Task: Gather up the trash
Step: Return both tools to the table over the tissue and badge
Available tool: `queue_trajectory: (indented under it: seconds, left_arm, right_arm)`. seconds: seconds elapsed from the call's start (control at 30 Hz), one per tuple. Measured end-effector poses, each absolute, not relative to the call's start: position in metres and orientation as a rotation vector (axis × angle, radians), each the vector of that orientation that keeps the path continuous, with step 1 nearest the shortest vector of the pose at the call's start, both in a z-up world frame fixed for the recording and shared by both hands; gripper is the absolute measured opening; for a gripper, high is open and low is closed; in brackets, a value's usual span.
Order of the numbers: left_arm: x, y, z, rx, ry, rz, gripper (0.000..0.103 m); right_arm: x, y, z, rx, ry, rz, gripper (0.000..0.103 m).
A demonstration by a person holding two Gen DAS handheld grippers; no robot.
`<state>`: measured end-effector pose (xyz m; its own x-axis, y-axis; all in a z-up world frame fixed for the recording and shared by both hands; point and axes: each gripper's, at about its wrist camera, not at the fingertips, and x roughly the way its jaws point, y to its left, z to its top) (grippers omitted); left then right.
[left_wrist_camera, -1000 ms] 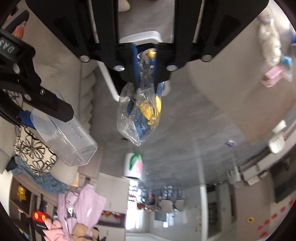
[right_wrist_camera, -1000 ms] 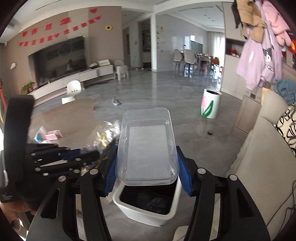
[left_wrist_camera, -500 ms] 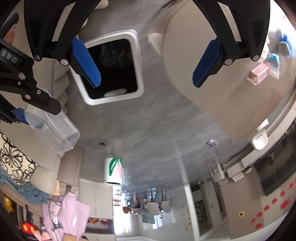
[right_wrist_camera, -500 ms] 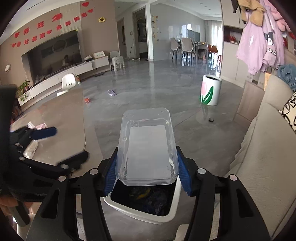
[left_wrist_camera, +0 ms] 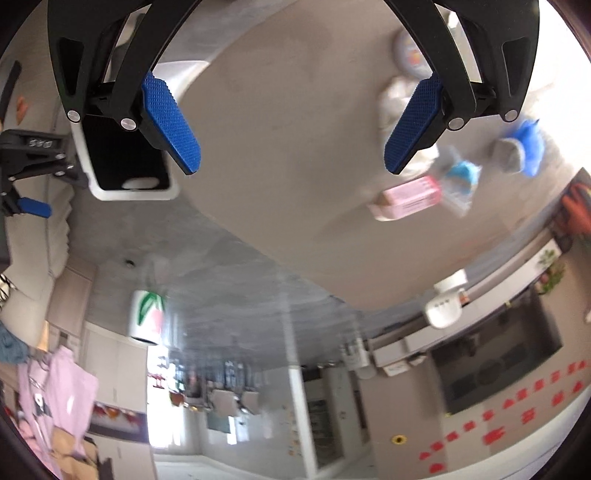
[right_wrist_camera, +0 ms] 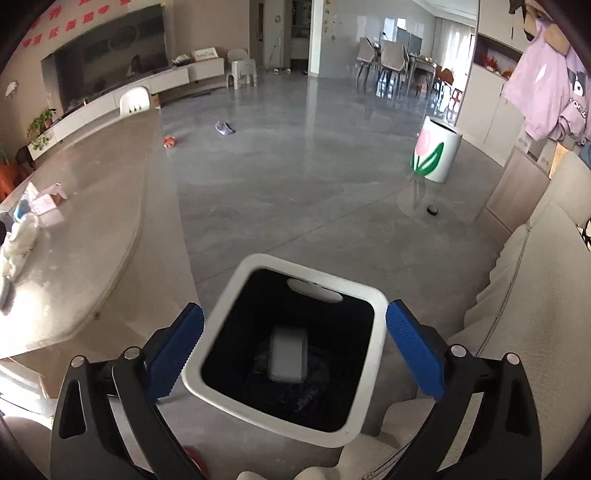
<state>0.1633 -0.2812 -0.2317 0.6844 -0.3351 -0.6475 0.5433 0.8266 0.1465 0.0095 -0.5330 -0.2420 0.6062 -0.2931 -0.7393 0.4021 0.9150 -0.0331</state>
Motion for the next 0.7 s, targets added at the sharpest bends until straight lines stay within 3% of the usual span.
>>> queue_trajectory:
  seconds: [0.3,0.7]
  left_arm:
    - [0.16,-0.211,-0.215,0.225,0.615,-0.414,0.098]
    - [0.169,-0.143,-0.248,0.163,0.693,-0.353,0.098]
  right_arm:
    - [0.022,-0.457,-0.168,0.041,0.629,-0.256,0.098]
    - [0.061,-0.354,-0.144,-0.067,0.591,-0.067,0.098]
